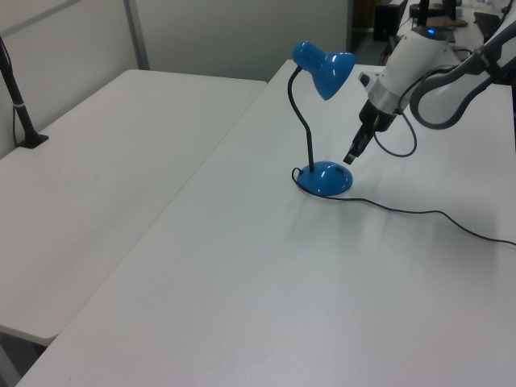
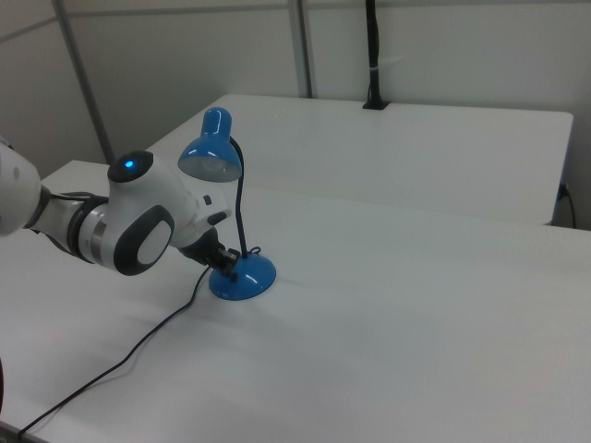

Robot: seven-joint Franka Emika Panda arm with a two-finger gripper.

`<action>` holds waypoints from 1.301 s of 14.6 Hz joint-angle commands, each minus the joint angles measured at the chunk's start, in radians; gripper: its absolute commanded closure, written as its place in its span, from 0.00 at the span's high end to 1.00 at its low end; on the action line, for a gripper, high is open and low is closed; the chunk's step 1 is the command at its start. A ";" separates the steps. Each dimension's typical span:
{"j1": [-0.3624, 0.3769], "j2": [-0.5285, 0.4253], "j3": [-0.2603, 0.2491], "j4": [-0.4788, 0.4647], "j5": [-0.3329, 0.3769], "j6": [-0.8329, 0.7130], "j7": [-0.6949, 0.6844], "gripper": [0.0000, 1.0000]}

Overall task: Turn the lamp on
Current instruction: 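Move the gripper down toward the switch on the blue lamp base, then press the gripper down on the lamp base switch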

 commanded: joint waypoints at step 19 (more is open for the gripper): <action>0.003 0.124 0.003 0.087 0.009 0.040 0.041 0.00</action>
